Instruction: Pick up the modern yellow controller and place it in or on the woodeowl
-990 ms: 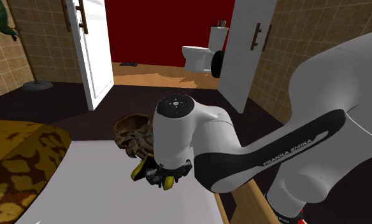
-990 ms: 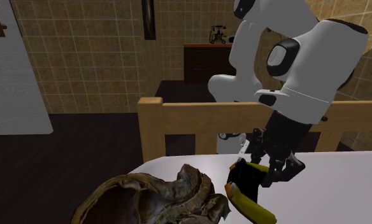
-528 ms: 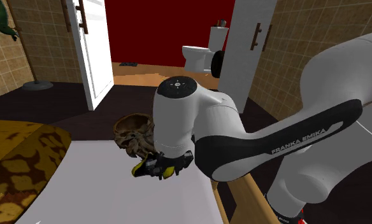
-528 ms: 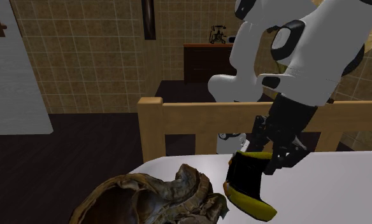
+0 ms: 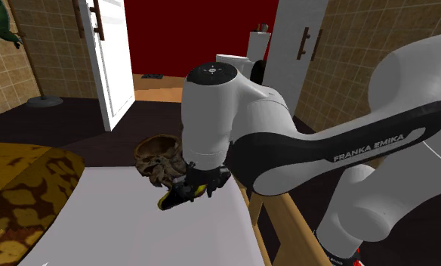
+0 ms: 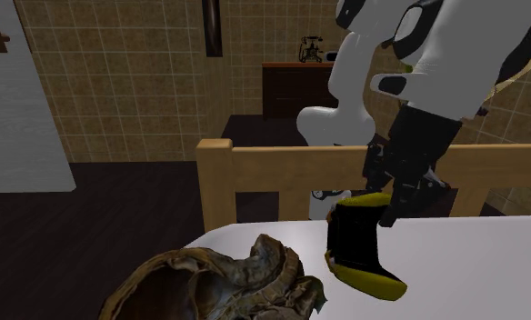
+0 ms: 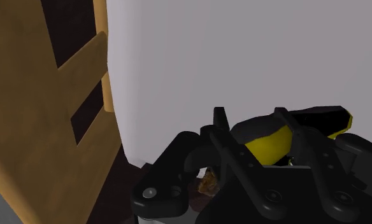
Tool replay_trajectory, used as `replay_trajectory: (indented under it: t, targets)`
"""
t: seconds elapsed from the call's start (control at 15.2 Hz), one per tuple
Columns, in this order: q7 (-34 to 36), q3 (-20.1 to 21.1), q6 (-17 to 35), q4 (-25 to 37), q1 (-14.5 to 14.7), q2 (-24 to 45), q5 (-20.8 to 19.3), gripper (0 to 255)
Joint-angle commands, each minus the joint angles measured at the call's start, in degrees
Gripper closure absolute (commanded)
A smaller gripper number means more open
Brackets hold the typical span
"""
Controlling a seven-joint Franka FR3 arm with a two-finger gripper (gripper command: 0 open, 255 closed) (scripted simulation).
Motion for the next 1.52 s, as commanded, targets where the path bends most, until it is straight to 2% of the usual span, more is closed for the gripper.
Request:
replay_trajectory:
  t: [0.0, 0.86, 1.45]
  targets:
    - [-0.50, -0.48, -1.61, 1.06, 0.18, -0.63, 0.22, 255]
    - [-2.80, -2.62, -11.08, 9.49, 0.04, -1.95, 0.18, 255]
    - [-7.42, -4.88, -6.38, 17.11, -6.97, 11.00, -7.74, 255]
